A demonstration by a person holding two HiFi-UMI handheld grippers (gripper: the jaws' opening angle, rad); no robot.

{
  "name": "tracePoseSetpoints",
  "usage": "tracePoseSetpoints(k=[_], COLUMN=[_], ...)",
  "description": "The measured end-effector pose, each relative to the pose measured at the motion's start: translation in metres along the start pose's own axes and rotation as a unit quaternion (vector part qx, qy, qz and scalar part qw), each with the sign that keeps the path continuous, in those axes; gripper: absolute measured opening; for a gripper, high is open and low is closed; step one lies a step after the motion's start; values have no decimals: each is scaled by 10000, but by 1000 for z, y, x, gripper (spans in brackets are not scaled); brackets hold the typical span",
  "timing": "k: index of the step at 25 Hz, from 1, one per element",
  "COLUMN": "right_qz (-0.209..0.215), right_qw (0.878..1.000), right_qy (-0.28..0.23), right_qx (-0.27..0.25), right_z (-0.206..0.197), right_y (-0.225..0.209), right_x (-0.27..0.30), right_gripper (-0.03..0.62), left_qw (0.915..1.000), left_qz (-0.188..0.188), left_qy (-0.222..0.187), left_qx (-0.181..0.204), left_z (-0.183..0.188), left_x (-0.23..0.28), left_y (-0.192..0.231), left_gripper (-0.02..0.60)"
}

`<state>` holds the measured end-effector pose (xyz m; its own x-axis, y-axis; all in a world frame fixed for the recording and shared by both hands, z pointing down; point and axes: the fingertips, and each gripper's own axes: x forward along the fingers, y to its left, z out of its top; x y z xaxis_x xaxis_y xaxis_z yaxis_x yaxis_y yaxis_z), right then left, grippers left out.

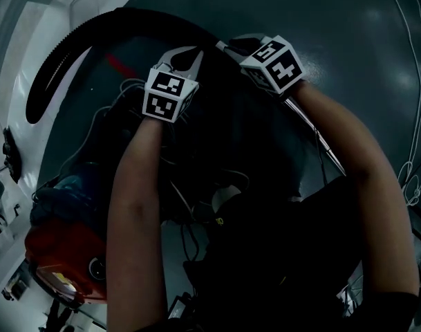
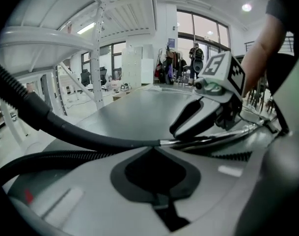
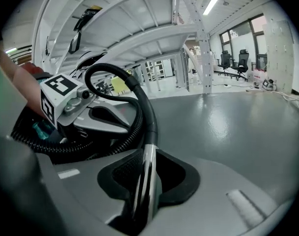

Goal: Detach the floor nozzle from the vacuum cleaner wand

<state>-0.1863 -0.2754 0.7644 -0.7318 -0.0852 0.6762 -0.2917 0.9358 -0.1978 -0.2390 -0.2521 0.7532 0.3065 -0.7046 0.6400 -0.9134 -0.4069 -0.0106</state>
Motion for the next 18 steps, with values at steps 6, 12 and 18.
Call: tracePoseSetpoints(k=[6,12,18], right_qz=[43,96,-22], right_qw=[9997,9992,9981], right_qy=[199,392,581], right_qx=[-137,-79,-191], right_z=[-10,-11,-17], right_y=[6,3,5], right_x=[10,23,34], right_gripper=[112,159,172], left_qw=[9999,9999,9999], left_qz=[7,9,-2], left_qy=[-92,-64,-25], left_qx=[-130,-135,-126], left_z=[-2,-4,-4], left_x=[5,8,10], left_y=[2,0,1], left_gripper=[8,8,8])
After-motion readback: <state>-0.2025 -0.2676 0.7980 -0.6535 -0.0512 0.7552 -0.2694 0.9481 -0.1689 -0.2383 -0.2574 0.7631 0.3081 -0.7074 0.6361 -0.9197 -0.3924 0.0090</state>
